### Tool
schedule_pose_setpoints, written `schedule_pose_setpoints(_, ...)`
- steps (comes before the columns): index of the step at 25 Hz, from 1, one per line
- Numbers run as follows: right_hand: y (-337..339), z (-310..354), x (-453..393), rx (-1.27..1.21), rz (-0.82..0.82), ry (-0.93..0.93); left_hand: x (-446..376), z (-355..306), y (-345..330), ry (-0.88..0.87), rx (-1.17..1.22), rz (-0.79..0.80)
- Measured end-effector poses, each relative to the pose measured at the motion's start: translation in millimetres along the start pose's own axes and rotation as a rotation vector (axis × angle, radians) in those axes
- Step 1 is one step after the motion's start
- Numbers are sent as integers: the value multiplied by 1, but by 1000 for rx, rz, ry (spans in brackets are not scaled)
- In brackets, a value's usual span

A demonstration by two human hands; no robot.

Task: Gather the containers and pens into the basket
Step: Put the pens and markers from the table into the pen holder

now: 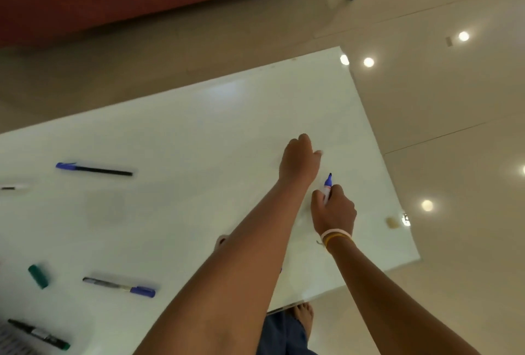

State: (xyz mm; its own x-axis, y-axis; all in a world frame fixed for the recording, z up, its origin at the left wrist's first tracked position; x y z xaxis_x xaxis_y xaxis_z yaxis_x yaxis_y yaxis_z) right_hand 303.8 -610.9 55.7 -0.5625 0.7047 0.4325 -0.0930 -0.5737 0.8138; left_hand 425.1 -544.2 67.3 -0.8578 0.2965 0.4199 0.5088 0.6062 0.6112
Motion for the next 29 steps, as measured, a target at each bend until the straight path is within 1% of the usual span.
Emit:
schedule_pose_setpoints(3, 1, -3, -3, -21, 21, -3, -8, 1, -13, -6, -147, 3)
schedule_pose_setpoints(5, 2, -2, -5, -57, 67, -26, -3, 6, -9, -15, -136, -19)
schedule_pose_setpoints(6, 3, -1, -4, -102, 104, -23, 3, 9, -2, -13, -97, -39)
schedule_pose_setpoints(8, 4, 3, 2, -177, 146, 44, 16, 17, 13, 24, 92, -65)
schedule_pose_setpoints(10, 6, 11, 10, -150, 137, 151, 32, 26, 29, 86, 326, -47)
schedule_pose_setpoints(13, 7, 26, 26, -130, 155, 265, 54, 34, 48, 157, 541, -67)
schedule_pose_setpoints(15, 6, 33, 38, -100, 190, 326, 69, 36, 59, 167, 621, -89)
schedule_pose_setpoints(18, 9, 32, 59, -39, 204, 433, 96, 41, 74, 146, 624, -141)
schedule_pose_setpoints(21, 26, 34, 80, 25, 164, 596, 126, 43, 85, 80, 528, -162)
schedule_pose_setpoints(24, 48, 41, 105, 117, 39, 828, 161, 39, 98, 4, 442, -179)
schedule_pose_setpoints(25, 54, 45, 113, 154, 0, 874, 174, 37, 102, 1, 474, -202)
schedule_pose_setpoints(27, 62, 53, 131, 236, -67, 915, 196, 35, 111, 16, 629, -267)
schedule_pose_setpoints(29, 64, 63, 145, 329, -104, 895, 215, 37, 118, 75, 779, -302)
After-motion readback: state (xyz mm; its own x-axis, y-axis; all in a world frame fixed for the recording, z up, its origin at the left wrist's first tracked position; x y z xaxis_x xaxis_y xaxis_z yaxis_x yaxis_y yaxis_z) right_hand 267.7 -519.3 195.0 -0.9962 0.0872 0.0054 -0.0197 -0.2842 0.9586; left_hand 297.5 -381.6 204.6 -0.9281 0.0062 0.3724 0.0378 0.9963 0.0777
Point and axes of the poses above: each hand's wrist, its own x-axis away from the middle knuckle, its own y-axis out of the back of the hand, z = x × y, the point moved 3 cm from there along -x, towards the middle knuckle, and after that the axes turned 7 degrees about -y, right-handed, at the moved point
